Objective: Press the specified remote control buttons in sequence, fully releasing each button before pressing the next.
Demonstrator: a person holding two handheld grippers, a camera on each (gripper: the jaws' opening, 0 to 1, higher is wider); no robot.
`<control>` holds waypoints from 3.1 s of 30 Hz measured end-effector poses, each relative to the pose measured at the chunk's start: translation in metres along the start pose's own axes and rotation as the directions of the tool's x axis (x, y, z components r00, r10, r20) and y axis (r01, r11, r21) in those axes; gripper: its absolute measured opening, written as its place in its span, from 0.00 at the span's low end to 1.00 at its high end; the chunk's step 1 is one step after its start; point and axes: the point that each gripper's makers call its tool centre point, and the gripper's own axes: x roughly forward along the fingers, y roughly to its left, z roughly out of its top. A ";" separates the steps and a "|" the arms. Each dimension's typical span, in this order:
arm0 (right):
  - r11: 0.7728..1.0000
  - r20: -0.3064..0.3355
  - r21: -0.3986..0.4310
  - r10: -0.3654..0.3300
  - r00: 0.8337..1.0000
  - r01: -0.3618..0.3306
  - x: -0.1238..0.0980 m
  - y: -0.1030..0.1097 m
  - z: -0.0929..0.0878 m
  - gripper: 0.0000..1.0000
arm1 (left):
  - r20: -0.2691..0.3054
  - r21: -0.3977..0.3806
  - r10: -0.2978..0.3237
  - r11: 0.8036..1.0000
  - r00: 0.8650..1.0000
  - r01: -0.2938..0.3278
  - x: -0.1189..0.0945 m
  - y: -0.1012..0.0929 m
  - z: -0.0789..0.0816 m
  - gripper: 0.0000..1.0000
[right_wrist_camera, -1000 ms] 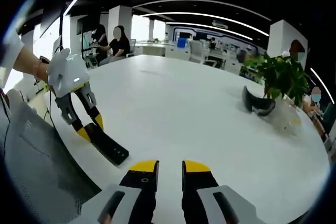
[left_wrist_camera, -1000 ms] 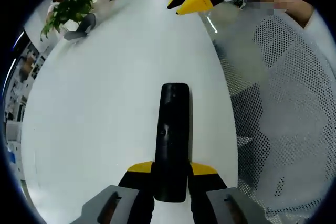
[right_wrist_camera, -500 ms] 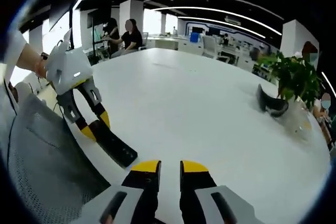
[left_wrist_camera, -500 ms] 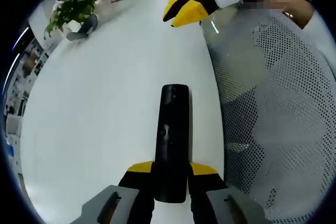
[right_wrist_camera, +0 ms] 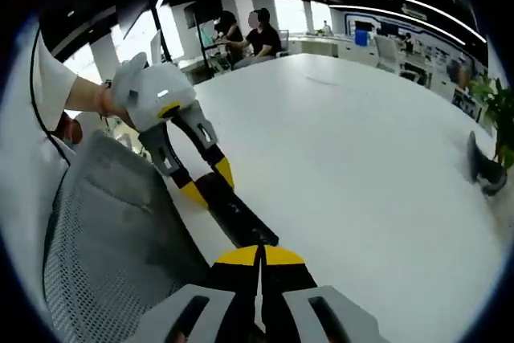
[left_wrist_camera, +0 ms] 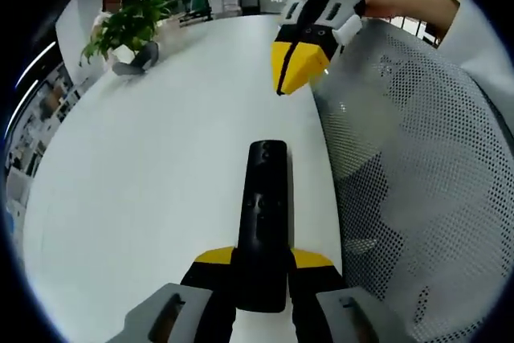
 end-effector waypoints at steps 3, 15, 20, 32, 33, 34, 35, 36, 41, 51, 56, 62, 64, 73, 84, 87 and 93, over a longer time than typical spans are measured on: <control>0.991 -0.112 -0.128 0.012 0.994 -0.026 0.016 -0.004 -0.010 0.00 | 0.005 -0.001 0.000 1.000 1.000 0.000 0.000 0.000 0.001 0.24; 0.967 -0.254 -0.239 0.025 0.967 -0.087 0.037 -0.002 -0.019 0.00 | 0.016 -0.009 0.002 1.000 1.000 -0.002 0.001 0.000 0.001 0.24; 0.960 -0.287 -0.267 0.005 0.958 -0.085 0.037 -0.003 -0.020 0.00 | 0.013 -0.005 0.005 1.000 1.000 -0.005 0.002 0.000 0.001 0.24; 0.969 -0.416 -0.230 -0.015 0.909 -0.089 0.039 -0.006 -0.021 0.00 | 0.054 -0.020 0.010 1.000 0.998 -0.009 0.001 -0.003 0.002 0.24; 0.969 -0.413 -0.229 -0.013 0.911 -0.090 0.039 -0.006 -0.022 0.00 | 0.052 -0.021 0.010 1.000 0.999 -0.009 0.001 -0.003 0.002 0.24; 0.971 -0.397 -0.223 -0.006 0.918 -0.090 0.038 -0.006 -0.022 0.00 | 0.043 -0.012 0.007 1.000 0.999 -0.006 0.001 -0.003 0.002 0.24; 0.971 -0.380 -0.221 -0.003 0.925 -0.087 0.038 -0.005 -0.022 0.00 | 0.036 -0.008 0.006 1.000 0.999 -0.006 0.002 -0.003 0.003 0.24; 0.967 -0.346 -0.238 0.002 0.938 -0.089 0.037 -0.005 -0.022 0.00 | 0.029 -0.006 0.005 1.000 1.000 -0.004 0.002 -0.003 0.003 0.24; 0.969 -0.229 -0.242 -0.011 0.973 -0.046 0.035 -0.003 -0.022 0.00 | 0.022 -0.002 0.002 1.000 1.000 -0.002 0.001 -0.004 0.002 0.24; 0.968 -0.212 -0.242 0.009 0.977 -0.062 0.039 -0.001 -0.015 0.00 | 0.008 -0.003 0.004 1.000 1.000 -0.004 0.001 -0.004 0.002 0.24; 0.951 -0.243 -0.295 0.016 0.970 -0.090 0.040 0.001 -0.016 0.00 | 0.009 -0.006 0.004 1.000 1.000 -0.004 0.001 -0.004 0.002 0.24; 0.862 -0.288 -0.488 -0.007 0.958 -0.140 0.042 0.002 -0.017 0.00 | 0.013 0.002 -0.004 1.000 1.000 0.004 0.001 -0.005 0.002 0.24; 0.836 -0.299 -0.526 -0.011 0.954 -0.155 0.043 0.002 -0.017 0.00 | 0.017 0.009 -0.009 1.000 1.000 0.009 0.001 -0.005 0.002 0.24; 0.808 -0.350 -0.561 -0.032 0.936 -0.182 0.046 0.000 -0.015 0.00 | 0.014 0.040 -0.031 0.999 0.999 0.031 0.001 -0.005 0.003 0.24; 0.960 -0.163 -0.215 0.147 0.975 -0.181 0.043 0.002 -0.009 0.00 | 0.010 0.035 -0.032 0.999 0.999 0.032 0.001 -0.004 0.003 0.24; 0.963 -0.123 -0.192 0.168 0.978 -0.190 0.043 0.002 0.000 0.00 | -0.013 0.045 -0.034 0.998 0.999 0.035 0.002 -0.004 0.004 0.25; 0.904 -0.250 -0.351 0.161 0.955 -0.245 0.050 0.013 -0.009 0.00 | -0.013 0.045 -0.036 0.998 0.999 0.037 0.002 -0.004 0.003 0.25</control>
